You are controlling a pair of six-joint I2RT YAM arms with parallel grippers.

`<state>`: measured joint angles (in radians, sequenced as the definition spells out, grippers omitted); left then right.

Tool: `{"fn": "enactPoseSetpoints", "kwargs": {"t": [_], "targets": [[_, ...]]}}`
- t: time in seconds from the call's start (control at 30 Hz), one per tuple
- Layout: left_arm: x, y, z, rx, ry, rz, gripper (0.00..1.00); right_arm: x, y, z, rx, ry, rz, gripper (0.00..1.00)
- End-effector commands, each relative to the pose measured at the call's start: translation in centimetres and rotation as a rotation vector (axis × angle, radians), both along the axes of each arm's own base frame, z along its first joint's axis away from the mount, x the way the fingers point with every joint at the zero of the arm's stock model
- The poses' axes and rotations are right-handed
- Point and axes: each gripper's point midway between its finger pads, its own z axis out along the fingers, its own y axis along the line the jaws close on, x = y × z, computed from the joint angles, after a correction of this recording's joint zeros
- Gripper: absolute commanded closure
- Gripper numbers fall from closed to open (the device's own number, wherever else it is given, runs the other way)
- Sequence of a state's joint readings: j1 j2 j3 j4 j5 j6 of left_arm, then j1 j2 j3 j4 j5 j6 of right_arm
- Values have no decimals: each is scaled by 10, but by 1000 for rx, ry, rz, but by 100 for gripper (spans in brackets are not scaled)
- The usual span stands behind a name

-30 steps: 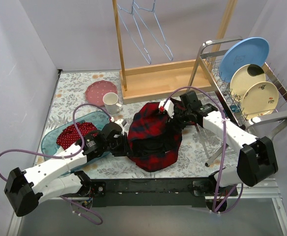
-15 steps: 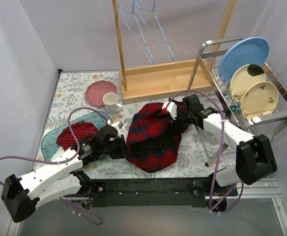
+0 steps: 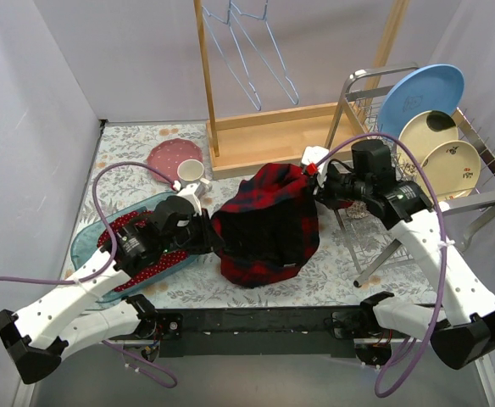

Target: Place the skirt on the hanger

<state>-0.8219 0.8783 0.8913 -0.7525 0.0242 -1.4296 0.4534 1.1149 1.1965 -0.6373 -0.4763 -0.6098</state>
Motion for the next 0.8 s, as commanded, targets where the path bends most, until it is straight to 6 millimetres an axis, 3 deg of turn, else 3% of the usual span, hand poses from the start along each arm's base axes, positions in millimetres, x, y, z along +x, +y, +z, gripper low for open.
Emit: {"fn": "enactPoseSetpoints", "kwargs": {"t": [0.0,0.1,0.17,0.3,0.33,0.57,0.77], "targets": [[17,15,42,34,-132,46,100,-26,3,59,109,-34,46,99],[19,22,66,43,-183,58,100,-27,-5,88,133,-91,-7,99],[20,25,76,47,-201,66,100,-27,-7,91,134,-100,-19,99],[15,24,72,47,-186,39,100,-28,0,67,140,-26,-1,99],[14,22,70,42,-179,30,100,-28,4,50,138,15,10,99],[4,12,29,20,-91,-1,100,-26,16,-20,115,173,46,99],[1,12,5,15,-59,14,100,-14,20,-43,81,210,38,99]]}}
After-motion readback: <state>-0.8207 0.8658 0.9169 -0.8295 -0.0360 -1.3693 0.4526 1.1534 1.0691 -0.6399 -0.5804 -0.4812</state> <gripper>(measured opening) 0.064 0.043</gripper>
